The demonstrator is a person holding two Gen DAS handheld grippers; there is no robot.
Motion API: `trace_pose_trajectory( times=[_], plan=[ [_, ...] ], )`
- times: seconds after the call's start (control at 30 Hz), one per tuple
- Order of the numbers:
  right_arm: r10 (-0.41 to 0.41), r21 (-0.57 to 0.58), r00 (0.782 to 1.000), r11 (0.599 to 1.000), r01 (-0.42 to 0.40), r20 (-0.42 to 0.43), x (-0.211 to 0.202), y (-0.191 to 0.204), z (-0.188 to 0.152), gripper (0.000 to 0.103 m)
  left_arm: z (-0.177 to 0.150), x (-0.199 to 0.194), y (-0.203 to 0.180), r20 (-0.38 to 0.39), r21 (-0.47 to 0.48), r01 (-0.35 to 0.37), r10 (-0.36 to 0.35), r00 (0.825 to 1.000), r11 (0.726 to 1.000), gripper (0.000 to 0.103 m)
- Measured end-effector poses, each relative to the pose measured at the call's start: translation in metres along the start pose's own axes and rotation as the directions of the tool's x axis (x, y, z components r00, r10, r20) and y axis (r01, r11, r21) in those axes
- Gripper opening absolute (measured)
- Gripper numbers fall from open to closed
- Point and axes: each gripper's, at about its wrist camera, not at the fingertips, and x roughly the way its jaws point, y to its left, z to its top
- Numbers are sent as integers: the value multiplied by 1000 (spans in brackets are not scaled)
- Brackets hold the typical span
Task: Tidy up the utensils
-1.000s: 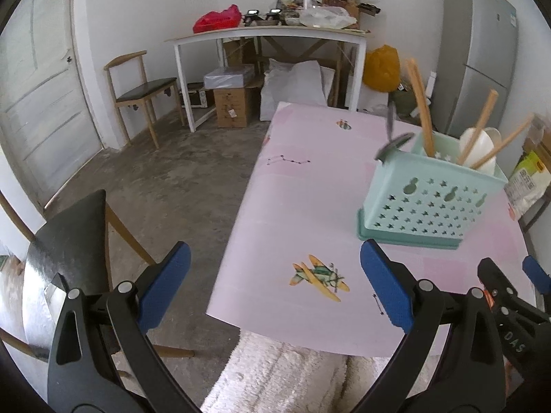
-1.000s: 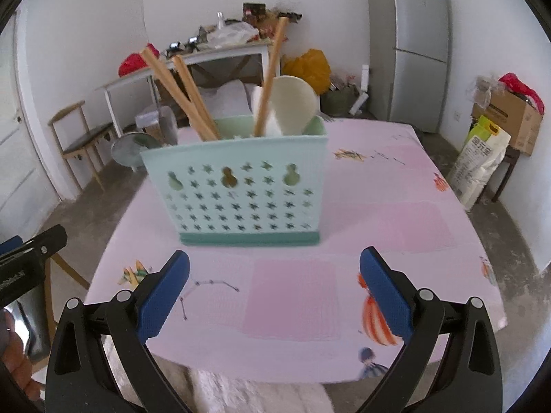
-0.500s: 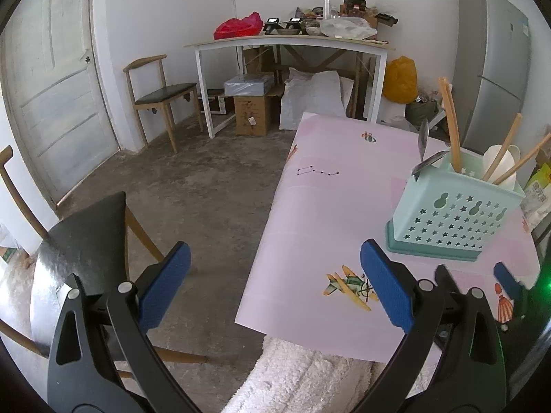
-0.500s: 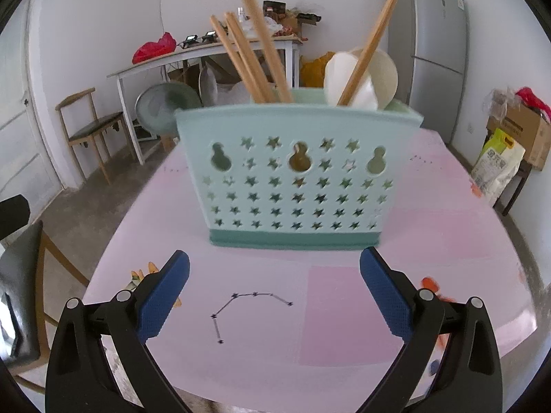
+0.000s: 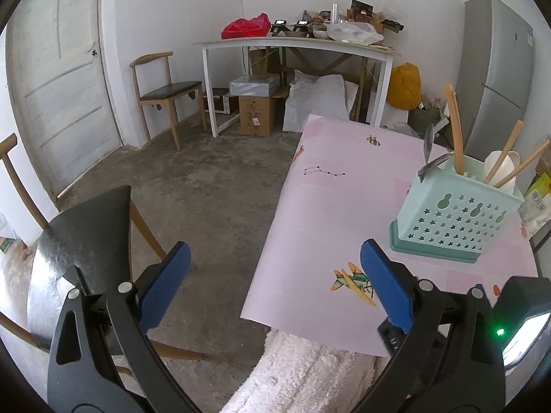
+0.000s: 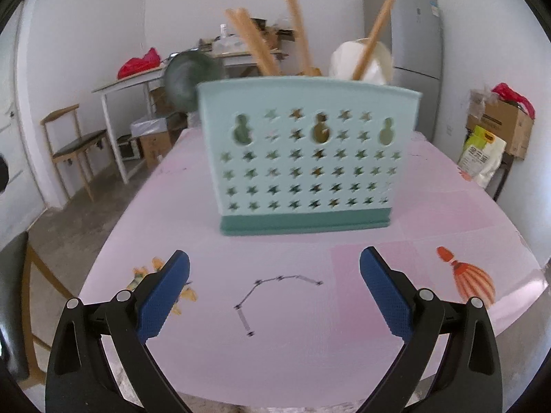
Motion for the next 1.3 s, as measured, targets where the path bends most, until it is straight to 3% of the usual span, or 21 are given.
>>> trace_pose_trajectory(
  times=[0.13, 0.27, 0.37, 0.93, 1.3],
  plan=[
    [5, -30, 999, 1000, -6, -44, 6, 7, -8, 96, -3, 2, 4, -2, -11, -3, 3, 1000, 1000, 95],
    [-6, -52, 989, 999, -2, -150, 22, 11, -20, 96, -4, 5, 5, -11, -14, -4, 4, 1000, 1000, 95],
    [26, -18, 988, 999, -29, -153, 23, 5, -23, 96, -4, 8, 6, -11, -11, -9, 9, 1000, 1000, 95],
    [23, 1, 996, 1000, -23, -85, 28, -3, -26, 97, -29, 40, 17, -78, -6, -8, 8, 997, 1000, 95],
    [-34, 29, 999, 999, 33, 32, 36, 8, -29, 97, -42, 58, 21, -105, 28, -19, 21, 994, 999, 95]
  ],
)
